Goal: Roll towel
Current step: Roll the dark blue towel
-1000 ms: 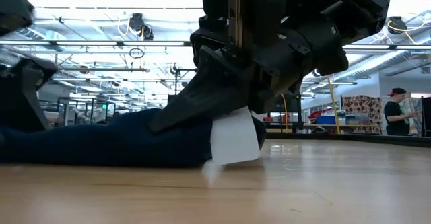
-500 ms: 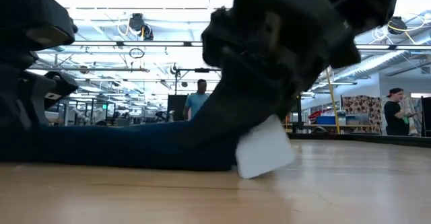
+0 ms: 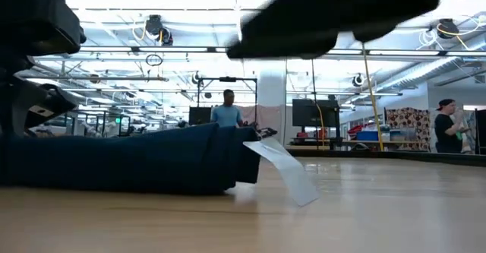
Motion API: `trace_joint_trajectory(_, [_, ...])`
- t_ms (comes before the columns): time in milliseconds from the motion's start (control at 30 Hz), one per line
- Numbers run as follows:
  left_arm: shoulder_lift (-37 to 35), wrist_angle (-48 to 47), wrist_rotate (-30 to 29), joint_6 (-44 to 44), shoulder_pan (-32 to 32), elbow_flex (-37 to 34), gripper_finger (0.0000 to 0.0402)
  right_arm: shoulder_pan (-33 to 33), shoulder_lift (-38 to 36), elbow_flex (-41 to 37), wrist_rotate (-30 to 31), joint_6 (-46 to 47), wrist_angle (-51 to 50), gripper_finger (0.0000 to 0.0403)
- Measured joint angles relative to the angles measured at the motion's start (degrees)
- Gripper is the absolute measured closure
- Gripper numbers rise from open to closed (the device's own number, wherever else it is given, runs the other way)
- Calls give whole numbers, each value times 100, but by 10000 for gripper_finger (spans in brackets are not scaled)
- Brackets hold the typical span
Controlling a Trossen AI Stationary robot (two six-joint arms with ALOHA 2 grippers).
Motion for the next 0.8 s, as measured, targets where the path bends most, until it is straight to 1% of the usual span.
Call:
trace_joint_trajectory(133, [-2, 164, 286, -246, 43, 1, 375, 263, 592, -3, 680, -532, 1210, 164])
trace_joint_trajectory(233, [-4, 410, 531, -247, 37, 2, 376, 344, 1009, -2, 1068, -759, 1808, 160])
trace_joint_trajectory(367, [-7, 566, 620, -202, 35, 2, 376, 348, 1489, -1, 1132, -876, 2345, 152])
trace_joint_trajectory(500, [-9, 518, 590, -230, 30, -48, 377, 275, 1731, 5, 1127, -1132, 2816, 150])
trace_joint_trajectory(600, [-11, 456, 487, -230, 30, -103, 377, 231, 1822, 4, 1101, -1148, 2863, 158])
trace_joint_trajectory(800, [-30, 676, 370, -231, 30, -329, 377, 139, 1840, 8, 1060, -1013, 2819, 182])
